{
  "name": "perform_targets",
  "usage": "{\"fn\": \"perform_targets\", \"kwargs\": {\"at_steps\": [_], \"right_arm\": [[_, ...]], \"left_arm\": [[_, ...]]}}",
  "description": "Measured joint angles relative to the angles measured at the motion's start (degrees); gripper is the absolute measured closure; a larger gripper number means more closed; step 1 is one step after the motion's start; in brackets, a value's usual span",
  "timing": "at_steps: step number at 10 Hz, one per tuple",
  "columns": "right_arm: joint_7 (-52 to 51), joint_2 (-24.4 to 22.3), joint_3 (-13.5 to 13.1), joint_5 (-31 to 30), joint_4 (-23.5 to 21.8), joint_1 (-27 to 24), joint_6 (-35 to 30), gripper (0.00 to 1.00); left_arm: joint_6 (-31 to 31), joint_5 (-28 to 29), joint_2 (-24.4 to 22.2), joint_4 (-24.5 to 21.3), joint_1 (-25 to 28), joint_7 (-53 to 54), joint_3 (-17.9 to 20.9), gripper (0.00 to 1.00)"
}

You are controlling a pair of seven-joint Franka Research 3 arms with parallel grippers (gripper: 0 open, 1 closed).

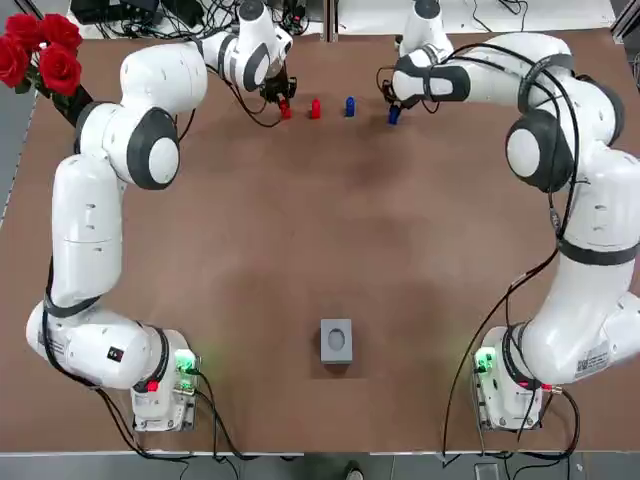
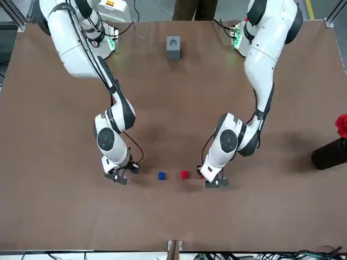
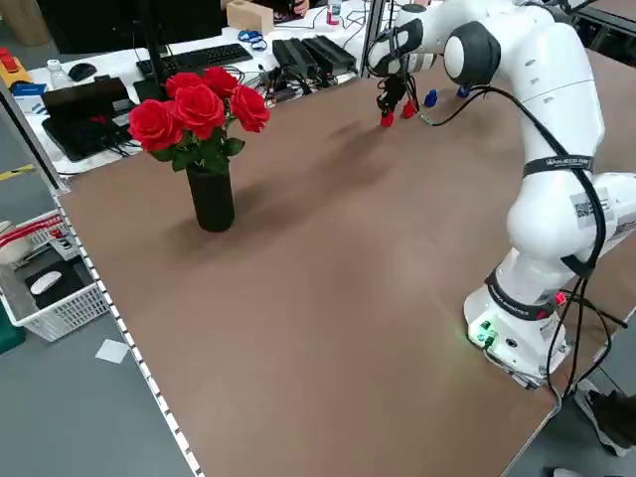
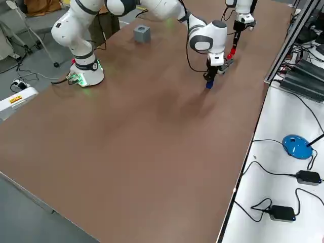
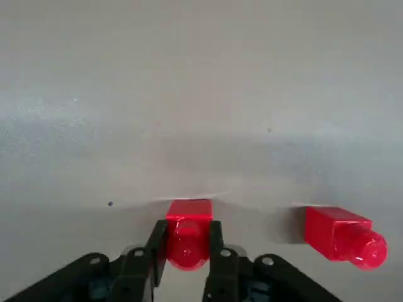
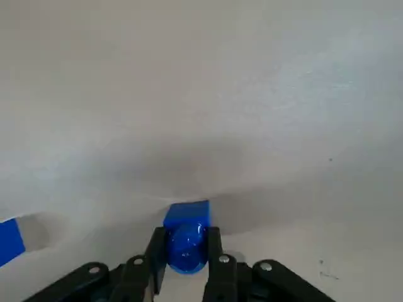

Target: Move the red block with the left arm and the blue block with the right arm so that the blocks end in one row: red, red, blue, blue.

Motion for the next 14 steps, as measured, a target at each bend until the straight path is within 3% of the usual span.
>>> {"fn": "perform_targets", "kwargs": {"at_steps": [7,10,12,14], "right_arm": [[1.30,3.80,0.49,-1.07,6.80,1.37,-2.81,0.70],[1.97,3.92,0.54,-1.11,7.04,1.44,-2.92,0.70],[2.18,3.95,0.58,-1.12,7.07,1.51,-2.91,0.69],[2.45,4.26,0.84,-1.12,7.13,1.61,-2.82,0.63]], "left_arm": [[0.00,3.53,0.24,1.47,0.06,-0.01,0.29,0.69],[0.00,3.53,0.24,1.67,0.06,-0.01,0.20,0.30],[0.02,3.53,0.10,2.40,0.07,-0.01,0.03,0.25],[-3.68,3.54,-3.18,2.74,0.16,0.07,-0.17,0.11]]}}
